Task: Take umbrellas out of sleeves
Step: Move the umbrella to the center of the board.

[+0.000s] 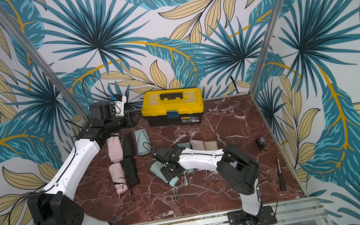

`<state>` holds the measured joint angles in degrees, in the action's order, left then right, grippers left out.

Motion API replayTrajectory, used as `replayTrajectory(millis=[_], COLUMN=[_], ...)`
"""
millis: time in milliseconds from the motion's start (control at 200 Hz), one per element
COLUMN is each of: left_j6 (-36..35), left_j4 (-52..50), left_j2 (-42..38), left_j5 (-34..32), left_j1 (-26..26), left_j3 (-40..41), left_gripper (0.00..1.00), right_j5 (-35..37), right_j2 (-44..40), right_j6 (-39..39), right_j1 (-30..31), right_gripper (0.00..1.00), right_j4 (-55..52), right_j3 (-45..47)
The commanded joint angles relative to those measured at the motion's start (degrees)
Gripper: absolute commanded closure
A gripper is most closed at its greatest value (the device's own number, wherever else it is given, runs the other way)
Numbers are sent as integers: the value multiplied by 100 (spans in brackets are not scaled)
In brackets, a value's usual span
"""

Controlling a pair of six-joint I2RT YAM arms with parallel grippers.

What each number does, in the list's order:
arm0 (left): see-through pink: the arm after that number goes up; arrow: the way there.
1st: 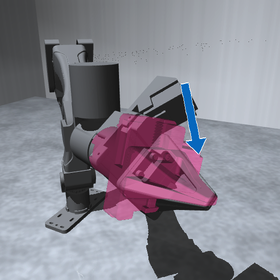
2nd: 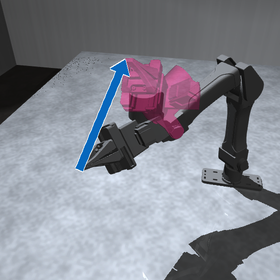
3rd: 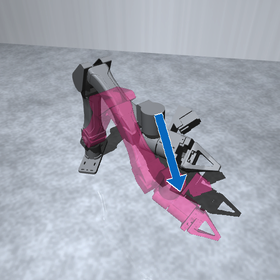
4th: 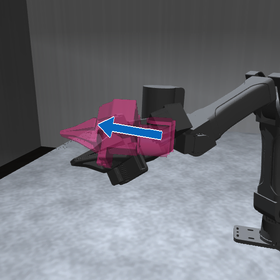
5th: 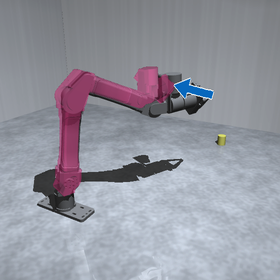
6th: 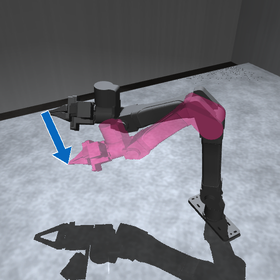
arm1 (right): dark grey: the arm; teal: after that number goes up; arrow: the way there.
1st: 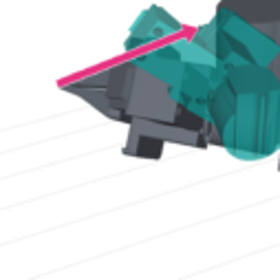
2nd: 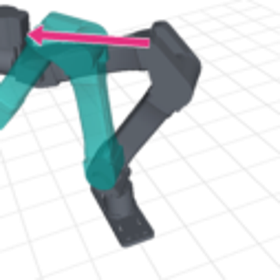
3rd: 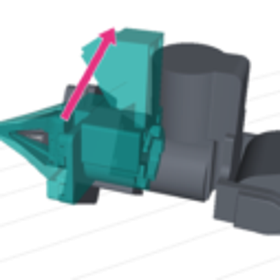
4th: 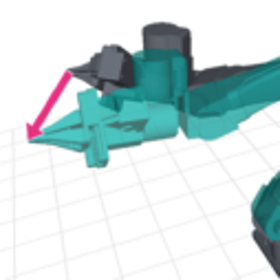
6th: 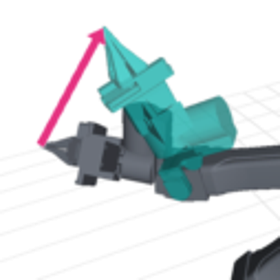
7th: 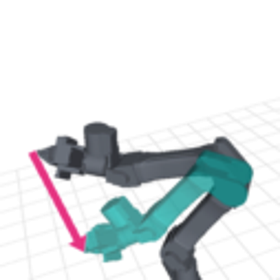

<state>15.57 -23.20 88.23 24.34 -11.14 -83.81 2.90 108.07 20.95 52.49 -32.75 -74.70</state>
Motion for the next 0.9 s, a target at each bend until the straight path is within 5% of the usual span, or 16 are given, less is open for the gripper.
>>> replayTrajectory(millis=[0, 896], left_j6=[233, 481], left_j4=[259, 481], left_j2=[-37, 149], left_j5=[434, 783], left_j1=[277, 868], left_j3=[-71, 23], left_gripper=[60, 62], right_j5=[-92, -971], right_j2=[187, 1280], right_j6=[-162, 2580], right_j1=[-11, -6], right_gripper=[45, 49], right_j4=[-214, 1153], right_j3=[-223, -862])
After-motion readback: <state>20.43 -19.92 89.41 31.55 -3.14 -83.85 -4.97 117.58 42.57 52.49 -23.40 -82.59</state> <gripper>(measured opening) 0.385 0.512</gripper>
